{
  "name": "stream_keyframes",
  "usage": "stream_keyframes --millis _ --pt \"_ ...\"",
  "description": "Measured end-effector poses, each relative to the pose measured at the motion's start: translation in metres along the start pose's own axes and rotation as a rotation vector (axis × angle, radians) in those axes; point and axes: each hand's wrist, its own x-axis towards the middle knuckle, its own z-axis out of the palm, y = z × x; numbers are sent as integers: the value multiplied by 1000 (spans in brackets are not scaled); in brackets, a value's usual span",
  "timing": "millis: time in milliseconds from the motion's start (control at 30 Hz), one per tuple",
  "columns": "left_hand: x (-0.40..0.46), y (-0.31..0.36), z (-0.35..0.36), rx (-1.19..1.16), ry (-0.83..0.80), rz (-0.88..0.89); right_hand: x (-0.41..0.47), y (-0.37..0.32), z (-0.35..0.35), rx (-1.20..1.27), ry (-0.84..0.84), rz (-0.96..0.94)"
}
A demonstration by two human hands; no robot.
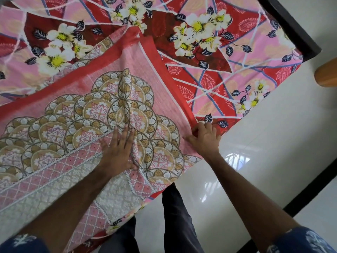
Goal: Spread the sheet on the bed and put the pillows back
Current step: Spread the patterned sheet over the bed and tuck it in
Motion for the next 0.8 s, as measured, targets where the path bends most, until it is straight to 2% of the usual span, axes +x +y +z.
stream_keyframes --millis 167,300,433,600,667,733,800 --pt "0 0 0 -8 15 6 -2 7 -4 -9 -59 -28" --pt "0 -2 3 -2 54 20 1 39 -18 23 8 94" --pt "-1 -2 5 -4 89 22 -17 58 -6 145 -56 192" --pt "-7 5 9 17 152 39 -18 84 -4 184 -155 52" --pt "-13 15 13 -9 181 103 -18 81 -20 262 -67 4" --pt "-19 25 19 15 202 177 -15 81 -34 464 125 96" --pt "-24 35 30 76 229 221 -12 91 -40 498 252 202"
